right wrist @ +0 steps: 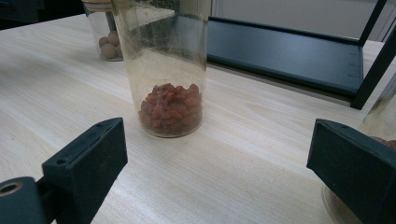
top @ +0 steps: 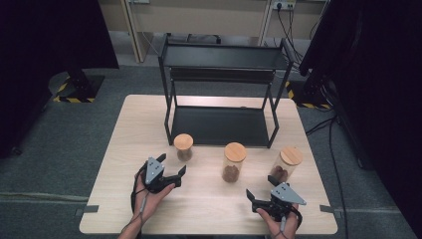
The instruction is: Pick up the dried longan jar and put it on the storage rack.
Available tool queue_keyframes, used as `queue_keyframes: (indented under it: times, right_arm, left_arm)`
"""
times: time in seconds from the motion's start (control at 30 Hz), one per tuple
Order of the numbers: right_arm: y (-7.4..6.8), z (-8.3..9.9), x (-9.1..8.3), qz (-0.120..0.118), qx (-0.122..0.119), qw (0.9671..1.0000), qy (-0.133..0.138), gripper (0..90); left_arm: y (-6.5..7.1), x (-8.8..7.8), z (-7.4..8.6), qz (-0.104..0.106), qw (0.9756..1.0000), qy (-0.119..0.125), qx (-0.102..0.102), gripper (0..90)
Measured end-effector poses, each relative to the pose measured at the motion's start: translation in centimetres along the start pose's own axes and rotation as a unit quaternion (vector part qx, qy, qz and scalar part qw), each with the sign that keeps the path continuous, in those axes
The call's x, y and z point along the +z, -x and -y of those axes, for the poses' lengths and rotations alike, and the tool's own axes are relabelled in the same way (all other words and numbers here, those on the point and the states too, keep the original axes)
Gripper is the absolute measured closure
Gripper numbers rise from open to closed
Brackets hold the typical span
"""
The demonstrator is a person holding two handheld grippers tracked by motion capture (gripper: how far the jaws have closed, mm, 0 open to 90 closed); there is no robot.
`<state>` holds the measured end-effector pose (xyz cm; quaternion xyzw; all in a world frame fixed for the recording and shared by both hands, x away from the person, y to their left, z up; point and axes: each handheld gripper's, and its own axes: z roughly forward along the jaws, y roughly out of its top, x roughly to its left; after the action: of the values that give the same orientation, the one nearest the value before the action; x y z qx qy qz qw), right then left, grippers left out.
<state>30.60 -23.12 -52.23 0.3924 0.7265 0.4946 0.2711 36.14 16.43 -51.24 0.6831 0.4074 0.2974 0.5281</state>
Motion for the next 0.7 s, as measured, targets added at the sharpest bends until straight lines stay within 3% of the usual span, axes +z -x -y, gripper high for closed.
queue_keyframes:
  times: [0.5, 0.7]
  right_arm:
    - [0.0, 0.0, 0.0, -0.001, 0.001, 1.0, -0.003, 5.0]
    - [0.0, 0.0, 0.1, -0.002, -0.001, 1.0, -0.003, 5.1]
  left_arm:
    - [-1.4, 3.9, -1.1, -0.008, 0.9998, -0.008, 0.018, 15.2]
    - [-1.7, 5.1, -1.3, -0.016, 0.9997, -0.013, 0.009, 17.0]
